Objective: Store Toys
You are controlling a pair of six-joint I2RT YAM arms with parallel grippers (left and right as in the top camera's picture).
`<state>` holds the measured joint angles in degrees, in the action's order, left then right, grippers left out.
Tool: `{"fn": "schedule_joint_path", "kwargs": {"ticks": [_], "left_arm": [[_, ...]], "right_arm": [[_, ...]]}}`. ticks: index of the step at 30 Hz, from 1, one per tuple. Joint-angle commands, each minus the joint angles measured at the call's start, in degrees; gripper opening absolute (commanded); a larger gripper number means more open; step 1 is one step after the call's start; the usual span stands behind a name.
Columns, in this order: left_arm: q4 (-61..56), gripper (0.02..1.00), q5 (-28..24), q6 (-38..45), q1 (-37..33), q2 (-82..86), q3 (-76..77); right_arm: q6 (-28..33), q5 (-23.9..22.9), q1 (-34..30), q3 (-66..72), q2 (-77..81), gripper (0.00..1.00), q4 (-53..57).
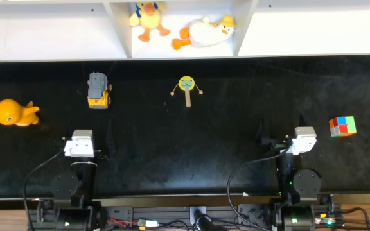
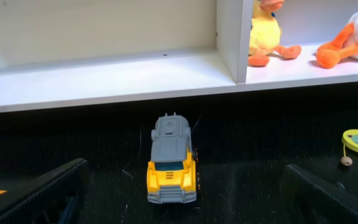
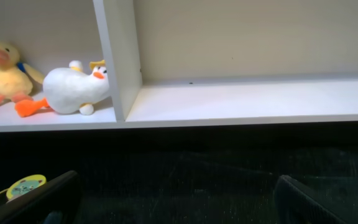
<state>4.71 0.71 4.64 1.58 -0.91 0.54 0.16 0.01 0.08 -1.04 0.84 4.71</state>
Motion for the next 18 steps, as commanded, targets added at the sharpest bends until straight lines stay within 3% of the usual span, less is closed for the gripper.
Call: {"fn": "schedule_joint_path", "kwargs": {"ticks": [1,10,18], "left_arm": [[0.13,0.998,0.46,0.48,0.42,0.74,-0.09],[0.31,0.998,-0.09,-0.39,0.42,0.74,0.11],[7.63,0.998,-0.55,-3.78,0.35,-3.89,7.91]], "right_arm": [[-0.20,0.15,-0.11,0.76,-0.63,0.993,-0.24],[-0.20,0.15,-0.11,0.76,-0.63,0.996,-0.24],[-0.20,0.13,-0.11,0.76,-0.63,0.996,-0.24]]}}
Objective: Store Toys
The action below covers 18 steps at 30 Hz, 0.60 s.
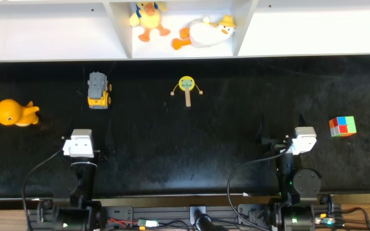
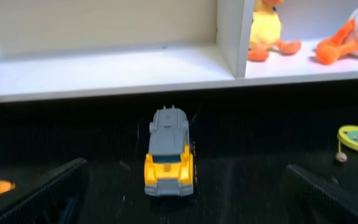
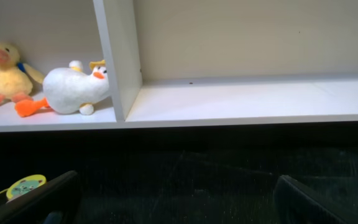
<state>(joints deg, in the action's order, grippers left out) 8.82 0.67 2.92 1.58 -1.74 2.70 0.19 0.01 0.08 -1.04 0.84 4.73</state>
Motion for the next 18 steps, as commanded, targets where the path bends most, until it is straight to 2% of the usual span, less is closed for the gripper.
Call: {"fn": "schedule_joint_path", "kwargs": {"ticks": [1,6,13,18], "left_arm": [[4.96,0.998,-0.46,-2.47,0.35,-4.09,7.34],[14.29,0.998,0.79,-3.67,-0.37,-12.85,18.75],[25.51,0.996,0.90,-3.69,-5.11,-23.74,31.17],[29.99,0.996,-2.47,-3.67,-10.86,-30.60,36.41]], "right_arm": [[-0.22,0.13,-0.11,0.76,-0.63,0.996,-0.26],[-0.22,0.15,-0.11,0.76,-0.63,0.996,-0.26],[-0.22,0.13,-0.11,0.76,-0.63,0.996,-0.26],[-0.22,0.15,-0.11,0.76,-0.63,0.996,-0.26]]}}
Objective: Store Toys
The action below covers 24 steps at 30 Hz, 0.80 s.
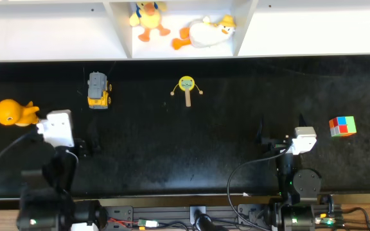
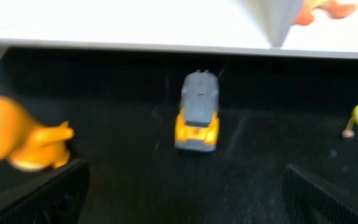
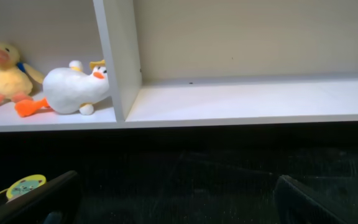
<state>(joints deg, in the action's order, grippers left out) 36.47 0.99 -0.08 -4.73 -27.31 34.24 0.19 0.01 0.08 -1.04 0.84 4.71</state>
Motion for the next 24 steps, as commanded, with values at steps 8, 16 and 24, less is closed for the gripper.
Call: {"fn": "schedule_joint_path", "kwargs": {"ticks": [8,16,24], "left_arm": [[4.04,0.996,-17.07,3.58,-21.09,-15.08,6.56],[4.42,0.996,-27.28,12.07,-34.95,-22.49,6.58],[3.56,0.996,-27.93,27.82,-42.25,-25.88,6.58]], "right_arm": [[-0.22,0.13,-0.11,0.76,-0.63,0.996,-0.24],[-0.22,0.15,-0.11,0.76,-0.63,0.993,-0.24],[-0.22,0.13,-0.11,0.76,-0.63,0.996,-0.24]]}}
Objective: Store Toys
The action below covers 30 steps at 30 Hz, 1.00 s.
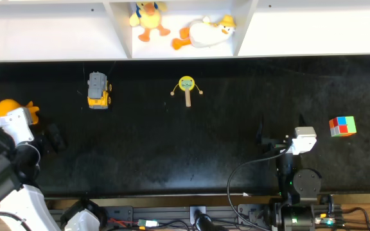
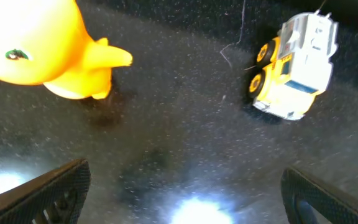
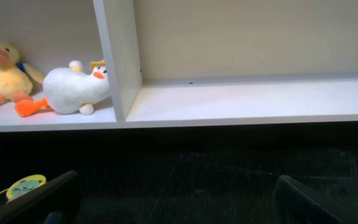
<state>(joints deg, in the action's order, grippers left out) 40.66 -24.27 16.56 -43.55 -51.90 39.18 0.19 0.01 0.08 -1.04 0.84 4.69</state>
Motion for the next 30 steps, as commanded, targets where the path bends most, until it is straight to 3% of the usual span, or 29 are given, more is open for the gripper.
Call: {"fn": "schedule_joint_path", "kwargs": {"ticks": [1,10,24,30], "left_arm": [[-0.79,0.996,-3.54,13.33,-4.48,-1.55,1.64],[-0.59,0.996,-6.10,26.64,-12.17,-1.95,2.21],[3.76,0.996,-4.02,33.22,-20.83,-11.72,12.28],[3.50,0.996,-7.45,35.17,-21.27,-18.88,16.96]], "right_arm": [[-0.22,0.15,-0.11,0.76,-0.63,0.996,-0.22],[-0.22,0.15,-0.11,0.76,-0.63,0.993,-0.22],[-0.22,0.15,-0.11,0.76,-0.63,0.993,-0.22],[-0.22,0.13,-0.11,0.76,-0.63,0.993,-0.22]]}}
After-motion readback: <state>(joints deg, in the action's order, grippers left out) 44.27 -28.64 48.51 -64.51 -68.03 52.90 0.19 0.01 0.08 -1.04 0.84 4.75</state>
